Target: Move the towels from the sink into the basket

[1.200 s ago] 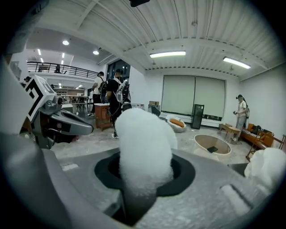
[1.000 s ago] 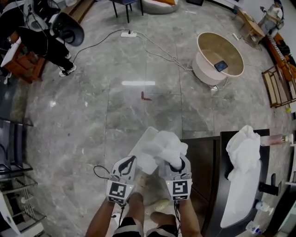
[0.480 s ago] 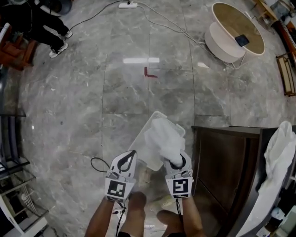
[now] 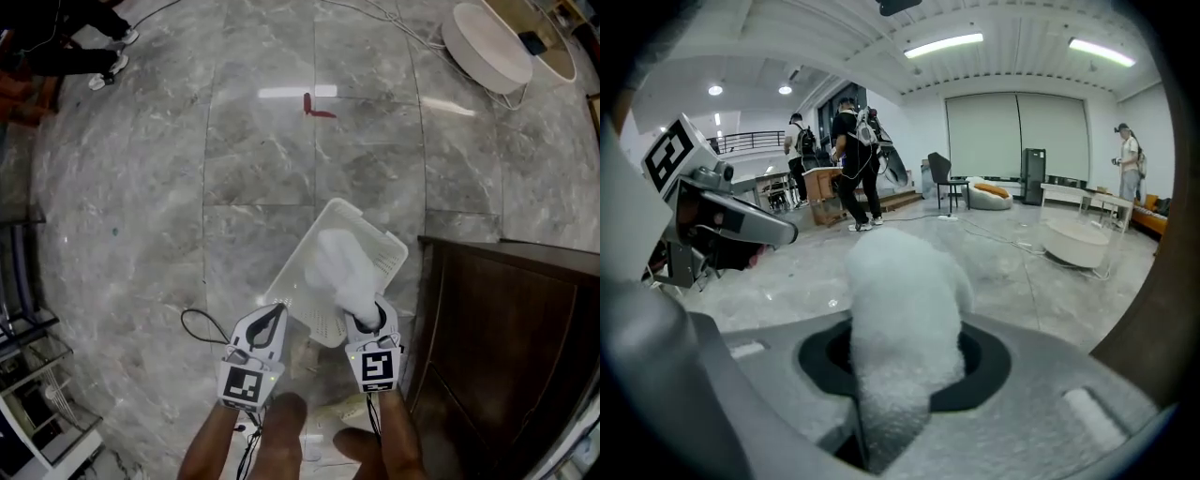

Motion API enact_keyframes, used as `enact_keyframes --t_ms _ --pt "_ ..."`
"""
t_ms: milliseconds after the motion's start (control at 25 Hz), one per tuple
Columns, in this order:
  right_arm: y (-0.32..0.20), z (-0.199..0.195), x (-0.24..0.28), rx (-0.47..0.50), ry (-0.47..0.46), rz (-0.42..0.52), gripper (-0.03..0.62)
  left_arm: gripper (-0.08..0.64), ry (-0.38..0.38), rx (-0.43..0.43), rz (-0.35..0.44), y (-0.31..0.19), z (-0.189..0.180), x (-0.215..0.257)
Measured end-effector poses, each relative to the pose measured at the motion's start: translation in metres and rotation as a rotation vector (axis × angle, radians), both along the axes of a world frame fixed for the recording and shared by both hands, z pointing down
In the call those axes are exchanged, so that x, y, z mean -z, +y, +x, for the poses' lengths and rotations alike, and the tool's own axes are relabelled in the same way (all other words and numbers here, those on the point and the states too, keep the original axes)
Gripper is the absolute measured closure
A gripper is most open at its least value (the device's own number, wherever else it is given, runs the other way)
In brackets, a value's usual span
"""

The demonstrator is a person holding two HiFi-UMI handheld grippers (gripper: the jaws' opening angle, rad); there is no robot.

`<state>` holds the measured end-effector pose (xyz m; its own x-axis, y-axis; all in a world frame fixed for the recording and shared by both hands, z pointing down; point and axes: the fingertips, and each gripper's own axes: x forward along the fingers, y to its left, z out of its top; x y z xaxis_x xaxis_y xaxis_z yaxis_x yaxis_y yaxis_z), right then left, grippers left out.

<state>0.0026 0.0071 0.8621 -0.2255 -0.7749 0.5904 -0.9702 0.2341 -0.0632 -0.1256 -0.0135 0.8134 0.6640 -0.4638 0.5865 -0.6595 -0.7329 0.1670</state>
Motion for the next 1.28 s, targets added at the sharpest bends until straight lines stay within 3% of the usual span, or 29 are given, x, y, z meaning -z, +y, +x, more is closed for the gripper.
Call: enact_keyframes --t_ms 240,440,600,720,880,1080,1280 --pt "0.008 -0.005 -0.067 -0.003 -0.022 -0.016 0.44 0.551 -0.018 -0.012 -0.005 0.013 -0.001 -0.055" --pt "0.011 -0.011 -0.09 0.015 -0.04 -0.024 0.414 0.551 -0.015 -0.003 -0.026 0.018 -0.004 -0.075" --pt "0.009 -0.013 -0.099 0.002 -0.097 -0.035 0.227 0.551 -0.023 0.031 -0.045 0.014 -0.006 -0.076" --pt "0.007 -0.013 -0.099 0.01 -0.094 -0.03 0.213 0.551 -0.029 0.006 -0.005 0.013 -0.006 -0.077" --pt "0.009 -0.013 -0.087 0.018 -0.087 -0.025 0.213 0.551 -0.042 -0.004 0.011 0.016 -0.002 -0.069" --pt "0.004 -0.012 -0.043 0.037 -0.073 0.008 0.215 0.551 -0.016 0.085 -0.02 0.006 0.003 -0.022" --pt "-0.003 -0.003 0.032 0.036 -0.027 0.037 0.215 0.551 -0.017 0.035 0.073 -0.003 0.012 0.043"
